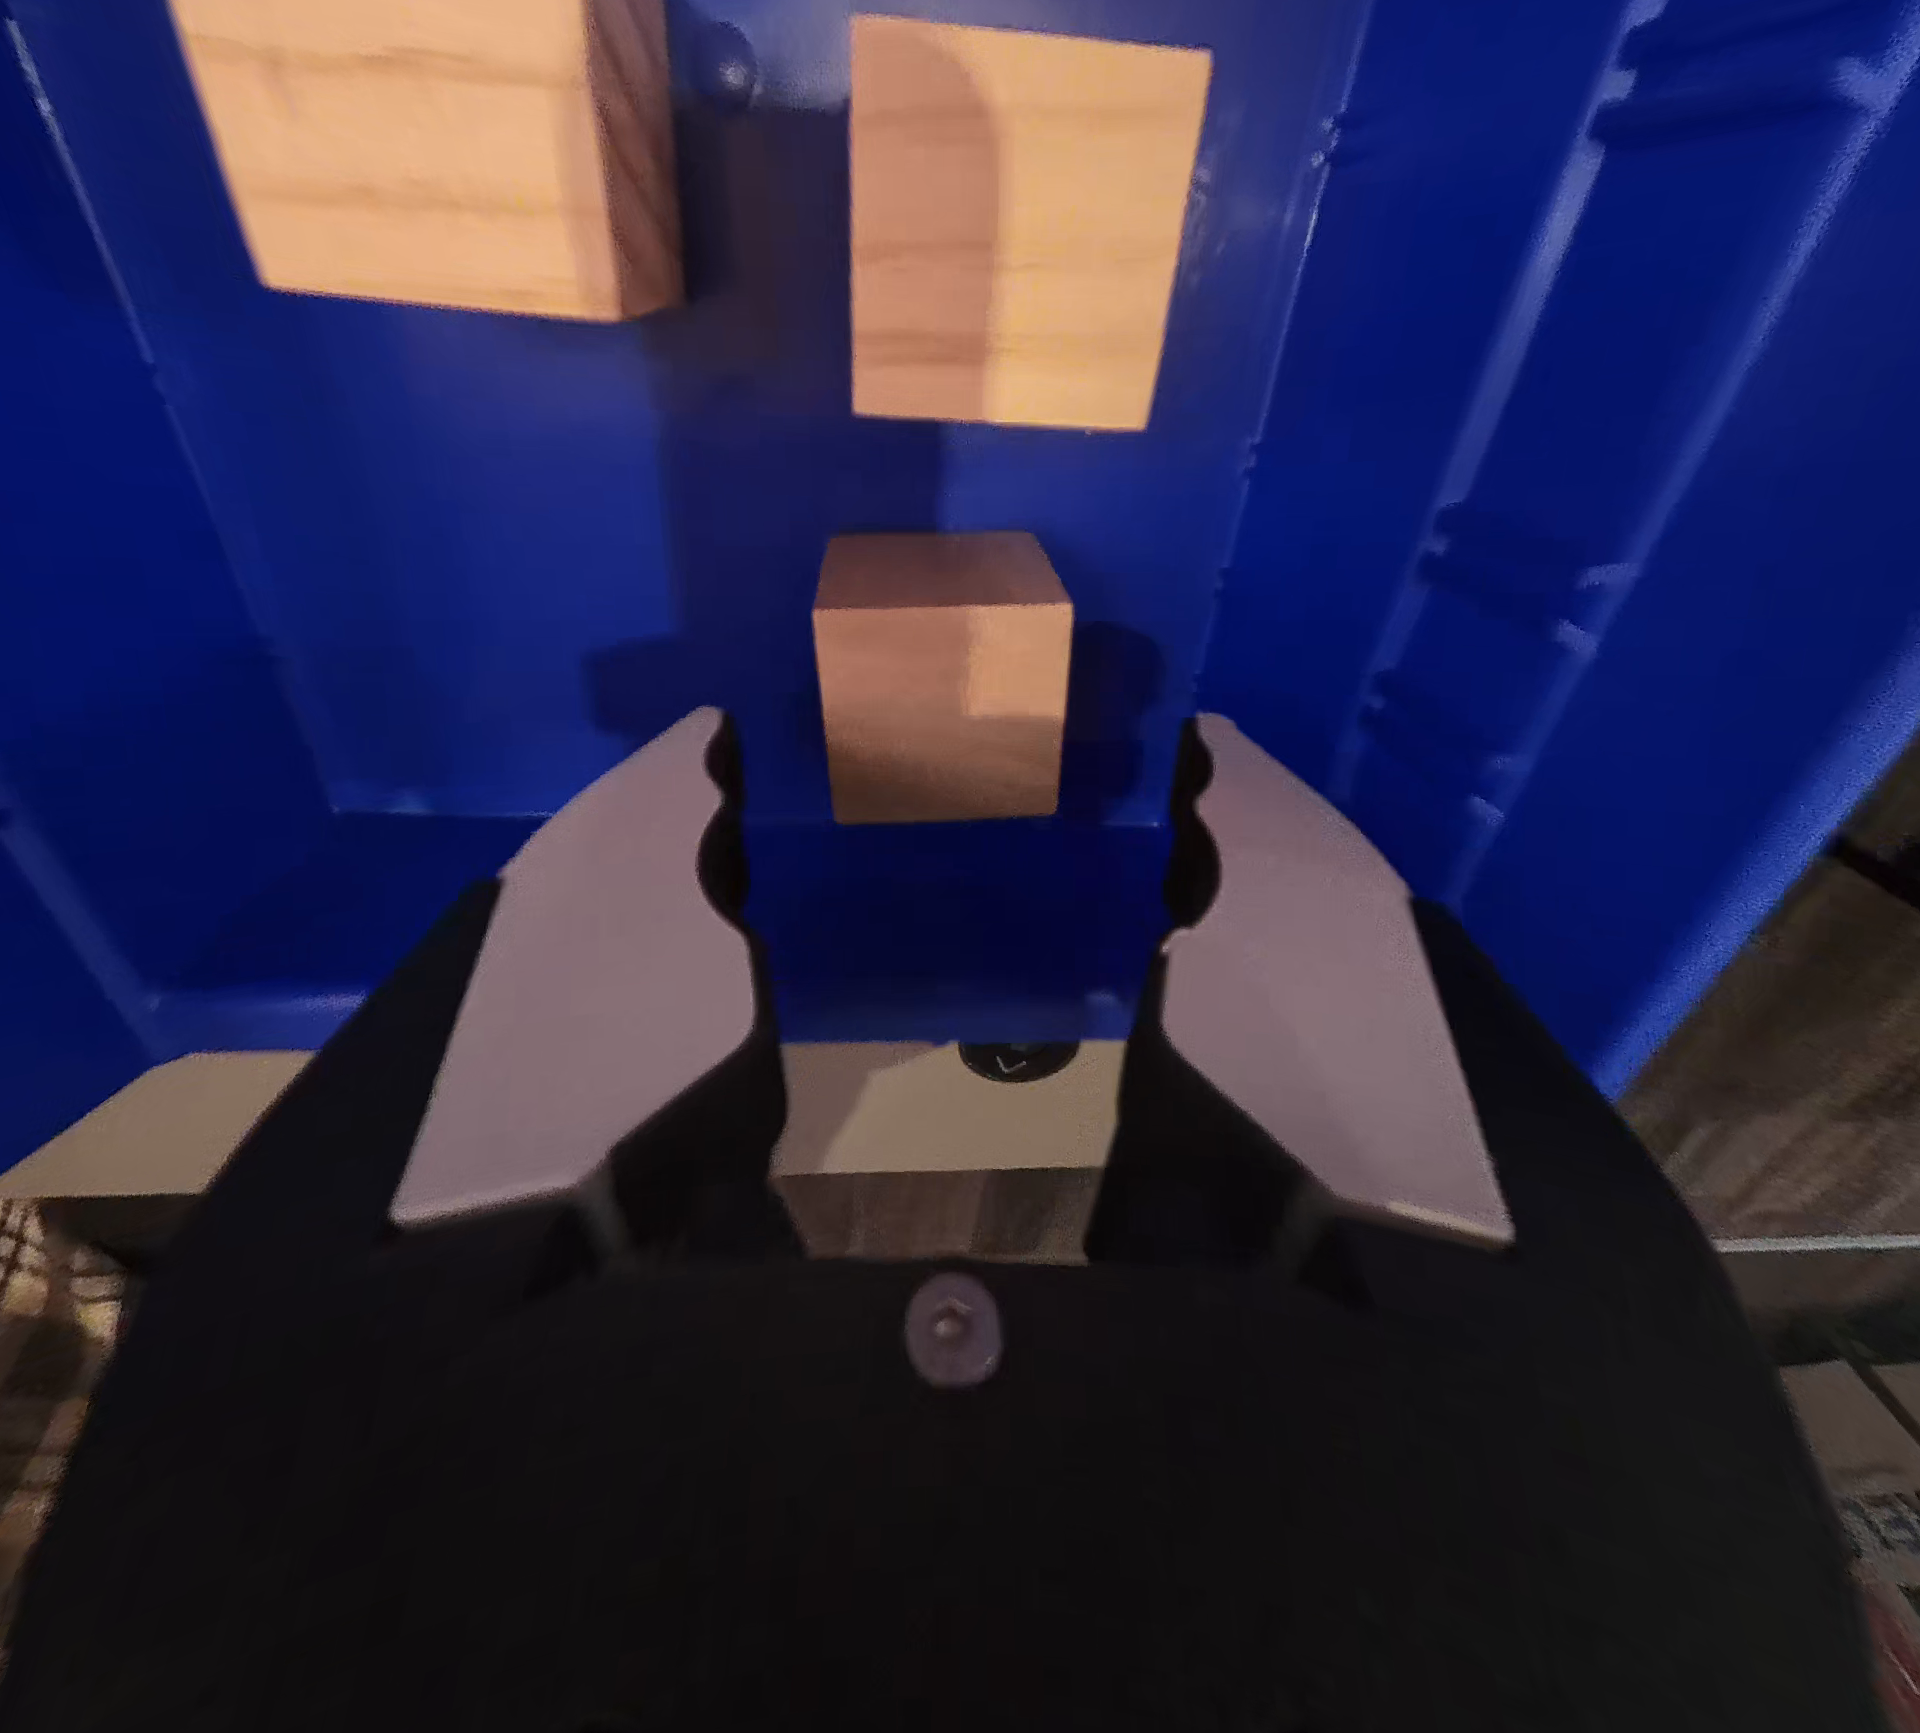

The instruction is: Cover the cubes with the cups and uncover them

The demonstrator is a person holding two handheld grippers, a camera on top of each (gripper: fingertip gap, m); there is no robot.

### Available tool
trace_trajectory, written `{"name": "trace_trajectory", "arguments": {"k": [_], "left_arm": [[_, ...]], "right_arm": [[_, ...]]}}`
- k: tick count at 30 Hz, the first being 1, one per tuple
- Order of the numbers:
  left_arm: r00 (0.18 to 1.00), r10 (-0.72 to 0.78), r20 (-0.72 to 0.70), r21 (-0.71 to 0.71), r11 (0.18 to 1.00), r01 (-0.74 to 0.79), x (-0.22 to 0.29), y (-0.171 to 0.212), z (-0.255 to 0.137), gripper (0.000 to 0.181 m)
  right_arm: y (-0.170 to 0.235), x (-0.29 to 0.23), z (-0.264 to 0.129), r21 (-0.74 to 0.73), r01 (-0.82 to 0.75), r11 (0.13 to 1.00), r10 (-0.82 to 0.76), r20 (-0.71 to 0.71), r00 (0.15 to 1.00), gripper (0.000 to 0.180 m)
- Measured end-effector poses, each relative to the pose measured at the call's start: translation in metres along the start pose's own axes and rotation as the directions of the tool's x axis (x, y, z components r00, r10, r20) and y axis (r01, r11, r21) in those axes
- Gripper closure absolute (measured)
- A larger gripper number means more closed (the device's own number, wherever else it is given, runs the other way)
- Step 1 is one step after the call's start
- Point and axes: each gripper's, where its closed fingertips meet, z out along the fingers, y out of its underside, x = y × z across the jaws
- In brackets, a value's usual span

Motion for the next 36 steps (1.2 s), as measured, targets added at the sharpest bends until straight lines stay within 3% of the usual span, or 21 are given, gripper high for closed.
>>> {"name": "trace_trajectory", "arguments": {"k": [4, 8, 11, 15, 22, 28, 32, 34, 36], "left_arm": [[0.996, -0.016, 0.092, -0.02, 1.0, 0.018, -0.02, 0.011, -0.023, 0.103], [0.975, 0.01, 0.22, -0.212, 0.976, 0.038, -0.063, 0.058, -0.06, 0.099], [0.98, 0.028, 0.195, -0.401, 0.915, 0.054, -0.089, 0.103, -0.082, 0.097], [0.992, -0.011, 0.128, -0.529, 0.845, 0.078, -0.112, 0.147, -0.085, 0.097], [0.999, 0.034, -0.02, -0.671, 0.741, -0.039, -0.132, 0.205, -0.057, 0.099], [0.994, 0.009, -0.106, -0.69, 0.719, -0.08, -0.128, 0.228, -0.038, 0.106], [0.992, -0.004, -0.125, -0.707, 0.702, -0.086, -0.125, 0.242, -0.029, 0.117], [0.989, -0.017, -0.148, -0.733, 0.673, -0.098, -0.122, 0.252, -0.028, 0.136], [0.989, -0.039, -0.143, -0.735, 0.673, -0.08, -0.122, 0.251, -0.027, 0.136]], "right_arm": [[0.001, -0.007, -0.032, 0.072, 0.019, 0.997, -0.018, -0.014, 1.0, 0.088], [0.002, -0.026, -0.088, 0.248, 0.073, 0.966, -0.067, -0.033, 0.997, 0.087], [0.005, -0.055, -0.13, 0.399, 0.148, 0.905, -0.144, -0.039, 0.989, 0.088], [0.016, -0.113, -0.158, 0.549, 0.243, 0.8, -0.288, -0.003, 0.957, 0.09], [0.047, -0.202, -0.138, 0.571, 0.382, 0.727, -0.52, 0.093, 0.849, 0.091], [0.057, -0.232, -0.121, 0.586, 0.432, 0.685, -0.601, 0.121, 0.79, 0.091], [0.058, -0.25, -0.112, 0.596, 0.433, 0.677, -0.633, 0.17, 0.755, 0.091], [0.056, -0.258, -0.11, 0.607, 0.44, 0.662, -0.65, 0.171, 0.741, 0.091], [0.052, -0.27, -0.11, 0.636, 0.444, 0.631, -0.677, 0.173, 0.715, 0.093]]}}
